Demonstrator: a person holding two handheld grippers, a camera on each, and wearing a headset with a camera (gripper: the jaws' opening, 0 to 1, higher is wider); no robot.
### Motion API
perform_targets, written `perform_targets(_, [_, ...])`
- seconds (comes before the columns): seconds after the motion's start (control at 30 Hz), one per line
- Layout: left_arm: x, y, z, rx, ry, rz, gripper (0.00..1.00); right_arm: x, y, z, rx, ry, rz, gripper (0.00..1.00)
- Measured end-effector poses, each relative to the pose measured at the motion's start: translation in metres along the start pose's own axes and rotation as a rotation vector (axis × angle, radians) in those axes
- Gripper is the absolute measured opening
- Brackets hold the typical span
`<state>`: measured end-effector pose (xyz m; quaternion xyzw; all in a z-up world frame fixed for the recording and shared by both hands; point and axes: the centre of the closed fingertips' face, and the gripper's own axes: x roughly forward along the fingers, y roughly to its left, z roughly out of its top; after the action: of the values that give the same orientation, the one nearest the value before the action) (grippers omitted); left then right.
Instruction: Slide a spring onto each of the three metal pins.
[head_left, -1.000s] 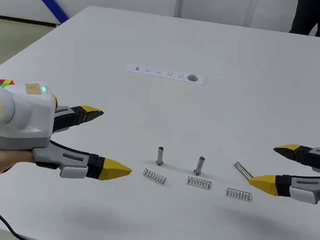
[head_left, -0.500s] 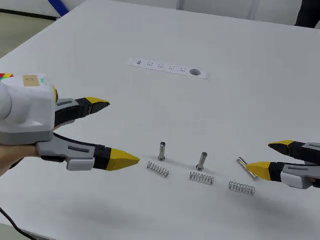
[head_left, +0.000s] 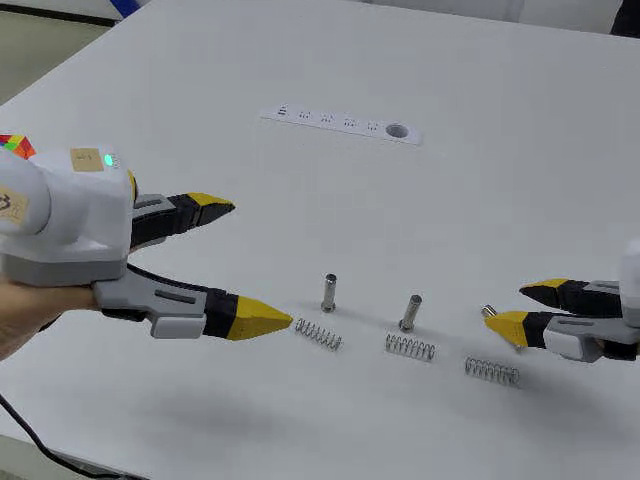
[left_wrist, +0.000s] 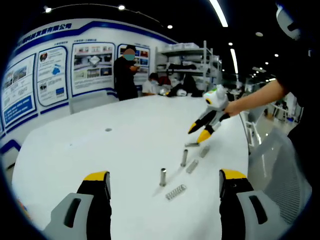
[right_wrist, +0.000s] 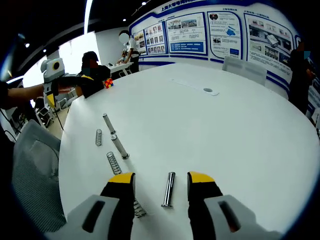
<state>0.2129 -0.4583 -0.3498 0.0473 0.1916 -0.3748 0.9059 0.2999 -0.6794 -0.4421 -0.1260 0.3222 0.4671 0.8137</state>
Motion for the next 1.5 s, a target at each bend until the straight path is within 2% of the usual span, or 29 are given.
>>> perform_targets(0.3, [0.000,0.002,-0.009,-0.016,0.017,0.008,0.87,0.014,-0.004,-0.009,0.009,0.033,-0.008,0.41])
perform_targets(0.47, [0.000,0.000,-0.014,-0.025,0.024,0.007,0.85,0.021,-0.006,-0.013,0.008,0.059,-0.021,0.31])
perform_targets(0.7, [-0.004,-0.003,-0.019,-0.039,0.027,0.005,0.82,0.027,-0.013,-0.017,0.046,0.082,-0.045,0.25])
perform_targets(0.8, [-0.006,-0.002,-0.022,-0.027,0.036,0.017,0.80,0.029,-0.014,-0.020,0.046,0.096,-0.051,0.22])
perform_targets(0.93, [-0.007,-0.003,-0.022,-0.035,0.031,0.017,0.79,0.031,-0.013,-0.021,0.049,0.102,-0.044,0.21])
perform_targets(1.1, [-0.009,-0.005,-0.023,-0.041,0.036,0.016,0.79,0.033,-0.014,-0.020,0.031,0.100,-0.077,0.16])
perform_targets(1.27, [-0.011,-0.006,-0.026,-0.035,0.048,0.017,0.79,0.034,-0.013,-0.020,-0.015,0.122,-0.102,0.13])
perform_targets(1.43, [-0.012,-0.010,-0.027,-0.029,0.053,0.013,0.78,0.034,-0.016,-0.021,0.022,0.123,-0.111,0.10])
perform_targets(1.5, [-0.012,-0.011,-0.026,-0.028,0.053,0.012,0.78,0.035,-0.016,-0.022,0.012,0.131,-0.120,0.09])
